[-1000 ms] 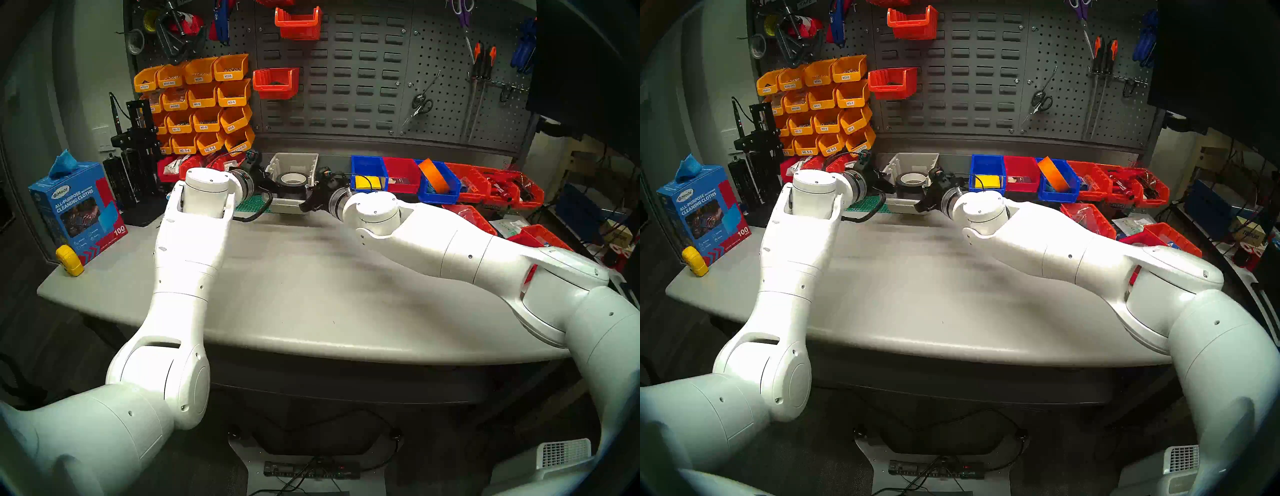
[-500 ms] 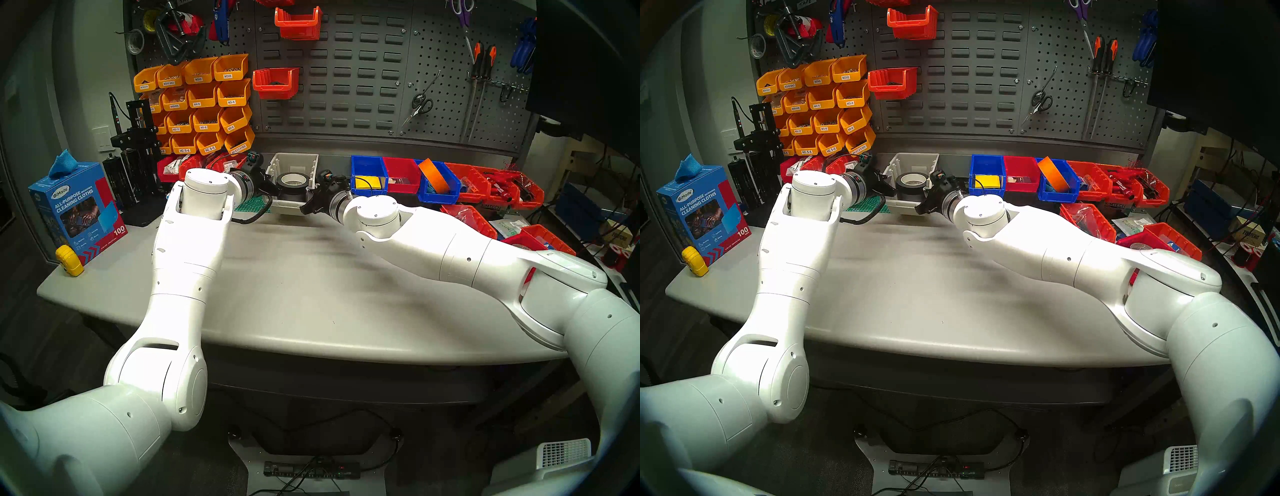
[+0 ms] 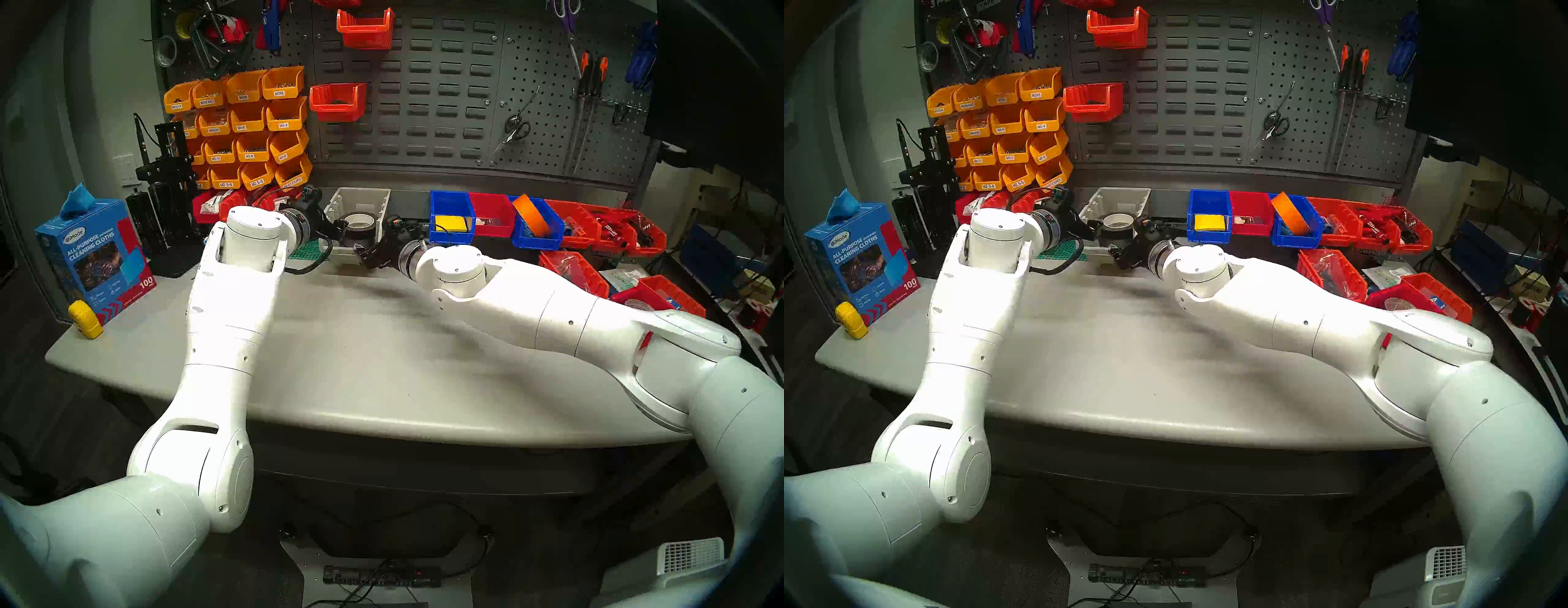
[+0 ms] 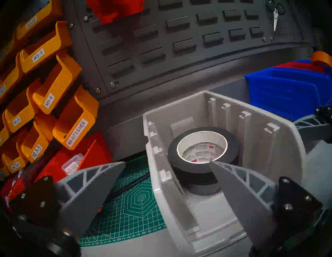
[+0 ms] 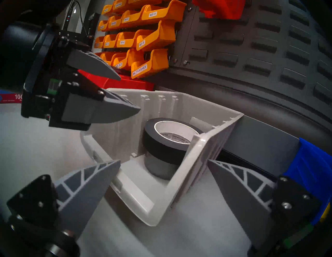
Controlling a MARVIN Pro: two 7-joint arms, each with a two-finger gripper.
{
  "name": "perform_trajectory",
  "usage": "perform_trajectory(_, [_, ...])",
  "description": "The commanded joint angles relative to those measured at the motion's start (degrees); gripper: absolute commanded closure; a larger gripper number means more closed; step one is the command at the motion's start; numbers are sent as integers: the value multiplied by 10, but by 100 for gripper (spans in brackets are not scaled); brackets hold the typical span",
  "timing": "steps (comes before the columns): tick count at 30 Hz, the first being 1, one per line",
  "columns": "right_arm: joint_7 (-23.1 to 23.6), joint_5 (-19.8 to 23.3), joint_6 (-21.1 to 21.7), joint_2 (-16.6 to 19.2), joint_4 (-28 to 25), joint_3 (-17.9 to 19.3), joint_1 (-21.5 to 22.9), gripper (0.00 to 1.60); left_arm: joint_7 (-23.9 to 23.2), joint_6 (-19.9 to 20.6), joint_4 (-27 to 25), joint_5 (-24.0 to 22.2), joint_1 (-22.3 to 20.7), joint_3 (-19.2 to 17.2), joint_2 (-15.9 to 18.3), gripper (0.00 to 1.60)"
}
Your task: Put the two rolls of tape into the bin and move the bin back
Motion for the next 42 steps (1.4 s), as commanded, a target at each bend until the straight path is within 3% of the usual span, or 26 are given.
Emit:
perform_trajectory(1, [-17, 2, 7, 9, -21, 5, 2, 0, -9, 7, -24, -2, 2, 0, 3, 0])
perform_trajectory(19, [-58, 8, 37, 44, -97, 5, -7, 0, -49, 38, -92, -2, 29, -5, 24, 0])
perform_trajectory(42, [-129, 20, 92, 149, -257, 6, -20, 0, -104, 72, -176, -10, 68, -20, 60, 0])
